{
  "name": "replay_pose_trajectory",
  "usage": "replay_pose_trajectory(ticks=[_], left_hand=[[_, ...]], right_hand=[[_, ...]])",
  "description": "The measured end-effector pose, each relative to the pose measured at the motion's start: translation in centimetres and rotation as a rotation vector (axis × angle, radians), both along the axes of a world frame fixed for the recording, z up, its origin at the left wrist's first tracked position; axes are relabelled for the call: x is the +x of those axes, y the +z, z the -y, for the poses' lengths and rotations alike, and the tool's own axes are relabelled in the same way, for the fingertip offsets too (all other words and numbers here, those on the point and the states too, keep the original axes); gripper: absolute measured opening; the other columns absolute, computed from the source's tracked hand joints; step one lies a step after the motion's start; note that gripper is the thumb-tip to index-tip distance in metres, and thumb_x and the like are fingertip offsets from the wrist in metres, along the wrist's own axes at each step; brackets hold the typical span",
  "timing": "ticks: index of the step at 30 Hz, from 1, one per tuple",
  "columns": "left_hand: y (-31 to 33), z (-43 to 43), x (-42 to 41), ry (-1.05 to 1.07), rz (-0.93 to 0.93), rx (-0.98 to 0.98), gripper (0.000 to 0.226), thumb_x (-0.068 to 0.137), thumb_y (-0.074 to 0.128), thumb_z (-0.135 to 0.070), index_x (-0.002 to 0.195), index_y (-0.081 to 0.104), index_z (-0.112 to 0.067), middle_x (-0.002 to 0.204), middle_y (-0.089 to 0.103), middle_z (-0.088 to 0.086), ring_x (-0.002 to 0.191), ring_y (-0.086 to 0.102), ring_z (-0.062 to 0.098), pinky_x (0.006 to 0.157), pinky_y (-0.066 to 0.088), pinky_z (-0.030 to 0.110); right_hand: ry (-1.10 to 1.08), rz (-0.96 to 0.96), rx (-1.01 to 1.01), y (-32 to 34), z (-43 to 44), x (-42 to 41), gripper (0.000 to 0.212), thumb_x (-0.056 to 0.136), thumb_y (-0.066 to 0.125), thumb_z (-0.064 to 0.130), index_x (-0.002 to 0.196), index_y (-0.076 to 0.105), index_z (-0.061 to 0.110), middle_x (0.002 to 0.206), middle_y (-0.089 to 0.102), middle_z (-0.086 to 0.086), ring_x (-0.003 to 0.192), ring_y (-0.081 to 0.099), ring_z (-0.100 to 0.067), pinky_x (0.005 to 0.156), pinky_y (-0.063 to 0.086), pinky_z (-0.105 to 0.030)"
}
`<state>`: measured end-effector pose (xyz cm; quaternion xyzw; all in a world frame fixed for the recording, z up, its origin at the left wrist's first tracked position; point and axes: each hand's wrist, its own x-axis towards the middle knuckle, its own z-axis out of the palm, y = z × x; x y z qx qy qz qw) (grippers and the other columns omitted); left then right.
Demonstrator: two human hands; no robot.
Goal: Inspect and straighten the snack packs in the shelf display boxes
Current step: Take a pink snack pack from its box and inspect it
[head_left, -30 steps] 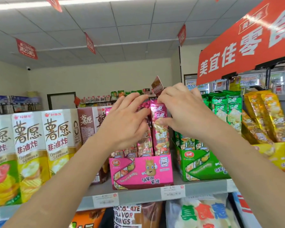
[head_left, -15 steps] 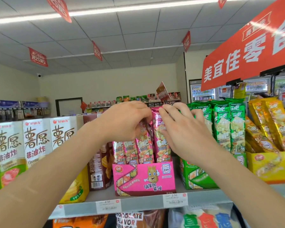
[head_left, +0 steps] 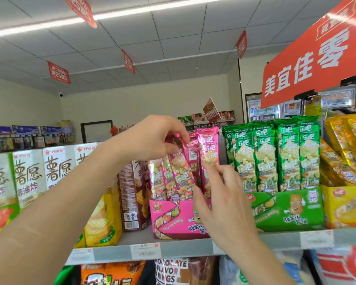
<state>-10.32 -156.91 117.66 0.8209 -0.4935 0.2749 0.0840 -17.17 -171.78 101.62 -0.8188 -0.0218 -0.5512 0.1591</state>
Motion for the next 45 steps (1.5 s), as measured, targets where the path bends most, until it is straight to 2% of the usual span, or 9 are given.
replay_pose_trajectory(ticks=[4,10,14,18,23,31,35,41,45], left_hand=[[0.2,-0.7,-0.1,-0.029,-0.155,-0.029,0.027,0.080,0.079,-0.020,0.097,0.067,-0.039,0.090,0.067,-0.017,0.082,0.061,-0.005,0.072,0.046,0.015],[-0.1,-1.2,-0.2,-0.152,-0.451,-0.017,0.040,0.072,0.085,-0.017,0.102,0.062,-0.030,0.095,0.064,0.019,0.084,0.061,0.036,0.081,0.052,0.053],[-0.5,-1.5,0.0,-0.181,-0.541,0.062,0.057,0.064,0.090,-0.018,0.106,0.054,-0.033,0.093,0.064,-0.005,0.081,0.064,0.023,0.068,0.055,0.033],[-0.8,-1.0,0.6,-0.183,-0.454,-0.025,0.045,0.067,0.089,-0.022,0.098,0.058,-0.031,0.076,0.052,0.014,0.063,0.047,0.021,0.058,0.046,0.037],[-1.0,-1.4,0.8,-0.234,-0.430,-0.161,0.035,0.069,0.087,-0.023,0.095,0.063,-0.021,0.068,0.060,-0.016,0.056,0.052,0.008,0.054,0.045,0.019],[2.0,-3.7,0.1,-0.231,-0.355,-0.307,0.037,0.062,0.083,-0.034,0.092,0.065,-0.022,0.074,0.061,0.022,0.060,0.053,0.017,0.058,0.050,0.031],[2.2,-5.4,-0.4,-0.208,-0.314,-0.384,0.035,0.066,0.081,-0.027,0.095,0.063,-0.018,0.063,0.068,-0.004,0.056,0.061,0.002,0.052,0.050,0.016],[1.7,-8.3,-1.2,-0.291,-0.346,-0.693,0.032,0.066,0.079,-0.028,0.091,0.061,-0.023,0.078,0.074,0.000,0.077,0.074,0.019,0.056,0.057,0.022],[-0.3,-10.3,-2.7,-0.335,-0.360,-0.784,0.031,0.070,0.081,-0.028,0.093,0.060,-0.024,0.084,0.075,0.002,0.080,0.074,0.019,0.060,0.059,0.027]], right_hand=[[-0.009,-0.018,0.026,-0.3,-0.7,-0.1,0.045,0.091,0.055,0.038,0.130,0.057,0.015,0.102,0.046,0.001,0.092,0.051,-0.019,0.072,0.052,-0.039],[-0.044,-0.050,-0.016,0.1,-1.5,-0.4,0.041,0.092,0.048,0.043,0.118,0.065,0.016,0.093,0.042,0.001,0.089,0.046,-0.021,0.071,0.047,-0.042],[-0.043,-0.068,-0.013,0.0,-1.7,-0.6,0.040,0.092,0.049,0.042,0.118,0.065,0.016,0.092,0.041,0.002,0.087,0.046,-0.021,0.069,0.047,-0.042],[-0.018,-0.059,-0.007,0.1,-1.5,-0.4,0.037,0.093,0.050,0.041,0.118,0.064,0.018,0.092,0.041,0.002,0.087,0.045,-0.021,0.070,0.048,-0.042],[0.017,-0.071,0.026,-0.1,-1.3,-0.4,0.050,0.095,0.041,0.049,0.130,0.059,0.017,0.101,0.044,0.003,0.095,0.049,-0.020,0.076,0.050,-0.040],[0.024,-0.163,-0.052,0.3,-0.9,-1.0,0.043,0.094,0.055,0.039,0.131,0.060,0.018,0.095,0.048,0.000,0.091,0.052,-0.024,0.074,0.049,-0.044],[0.099,-0.237,0.001,0.6,-0.3,-1.2,0.056,0.095,0.040,0.052,0.145,0.043,0.027,0.102,0.049,0.006,0.101,0.052,-0.017,0.084,0.048,-0.040],[0.262,-0.173,0.157,1.2,-0.4,-1.3,0.063,0.089,0.038,0.061,0.147,0.033,0.036,0.116,0.055,0.013,0.103,0.057,-0.011,0.090,0.049,-0.036],[0.549,-0.189,0.339,1.7,0.2,-1.3,0.060,0.083,0.047,0.067,0.139,0.042,0.049,0.106,0.066,0.021,0.091,0.066,0.000,0.079,0.056,-0.028]])
